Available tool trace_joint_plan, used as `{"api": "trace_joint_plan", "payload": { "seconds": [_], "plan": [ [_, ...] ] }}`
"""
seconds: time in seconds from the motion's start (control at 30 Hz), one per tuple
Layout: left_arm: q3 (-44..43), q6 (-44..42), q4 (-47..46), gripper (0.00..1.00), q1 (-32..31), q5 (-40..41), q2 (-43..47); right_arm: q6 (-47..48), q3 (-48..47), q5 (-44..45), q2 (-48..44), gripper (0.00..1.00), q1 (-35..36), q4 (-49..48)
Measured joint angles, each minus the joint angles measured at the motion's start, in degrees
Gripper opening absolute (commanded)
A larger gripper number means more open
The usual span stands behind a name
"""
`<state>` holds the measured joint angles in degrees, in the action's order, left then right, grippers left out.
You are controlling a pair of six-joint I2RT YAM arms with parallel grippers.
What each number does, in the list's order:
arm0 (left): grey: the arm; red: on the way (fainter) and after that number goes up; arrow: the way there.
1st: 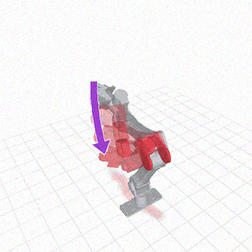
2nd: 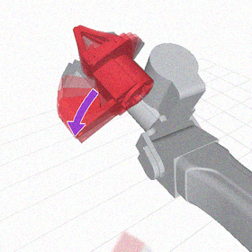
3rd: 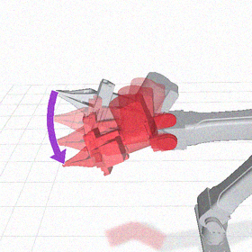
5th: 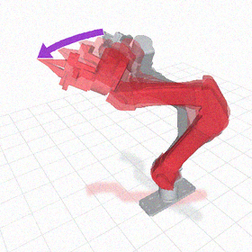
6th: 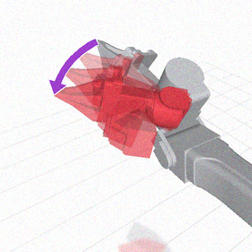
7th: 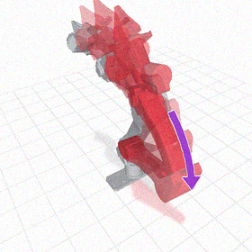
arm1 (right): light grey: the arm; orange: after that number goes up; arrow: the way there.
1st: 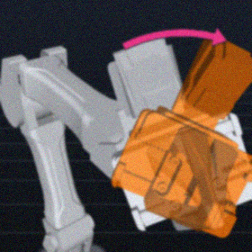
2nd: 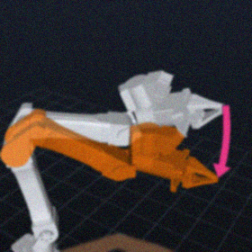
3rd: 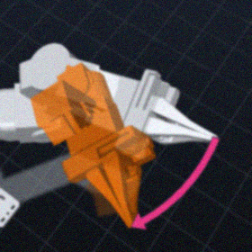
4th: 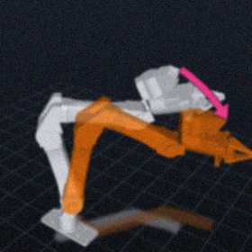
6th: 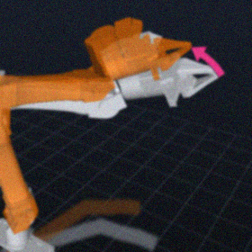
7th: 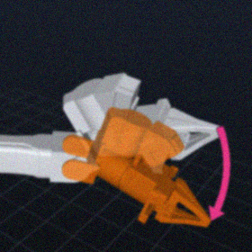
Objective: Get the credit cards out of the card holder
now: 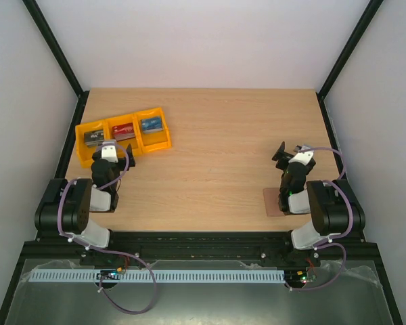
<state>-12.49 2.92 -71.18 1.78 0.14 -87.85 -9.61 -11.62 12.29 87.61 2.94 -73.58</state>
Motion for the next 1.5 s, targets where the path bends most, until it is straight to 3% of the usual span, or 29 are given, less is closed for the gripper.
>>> {"api": "trace_joint_plan", "payload": {
  "seconds": [0.23, 0.4, 0.53, 0.67, 0.87, 1.0, 1.1, 1.17, 1.23, 1.33, 1.5],
  "plan": [
    [-0.26, -0.42, 1.73, 1.0, 0.0, -1.05, 0.87, 0.2, 0.0, -0.42, 0.0, 0.99, 0.0, 0.02],
    [-2.95, -1.9, 11.17, 1.0, 0.0, -5.01, 11.26, 0.22, -1.14, -0.5, -0.79, 0.99, 0.0, 3.06],
    [-6.99, -2.67, 19.45, 1.0, -0.11, -7.58, 21.92, 0.0, -14.12, 0.04, -7.39, 0.99, -0.22, 22.58],
    [-17.75, -3.43, 31.19, 1.0, -0.7, -10.47, 27.76, -0.2, -29.9, -2.71, -14.23, 0.98, -0.48, 38.05],
    [-34.45, -3.67, 48.17, 1.0, -2.82, -19.91, 27.52, -3.96, -51.43, -5.75, -15.13, 0.99, -0.57, 66.86],
    [-37.05, 1.01, 53.86, 1.0, -6.01, -23.76, 27.5, -10.91, -57.7, -1.92, -14.51, 0.99, -0.59, 90.82],
    [-35.82, 5.03, 56.76, 1.0, -9.2, -22.86, 28.37, -15.21, -57.7, -2.93, -13.57, 0.99, -0.7, 105.85],
    [-34.01, 7.85, 57.81, 1.0, -10.97, -21.59, 29.83, -17.14, -53.94, -5.86, -13.7, 0.93, -0.7, 112.59],
    [-31.56, 10.88, 58.66, 1.0, -12.22, -20.7, 31.91, -18.4, -48.13, -9.51, -14.21, 0.87, -0.7, 117.02],
    [-28.57, 14.86, 60.52, 1.0, -12.41, -19.39, 35.08, -20.5, -40.15, -14.01, -14.1, 0.86, -0.68, 123.49],
    [-27.23, 18.58, 64.04, 1.0, -12.85, -18.23, 38.62, -23.85, -34.34, -16.61, -14.12, 0.85, -0.68, 126.03]
  ]
}}
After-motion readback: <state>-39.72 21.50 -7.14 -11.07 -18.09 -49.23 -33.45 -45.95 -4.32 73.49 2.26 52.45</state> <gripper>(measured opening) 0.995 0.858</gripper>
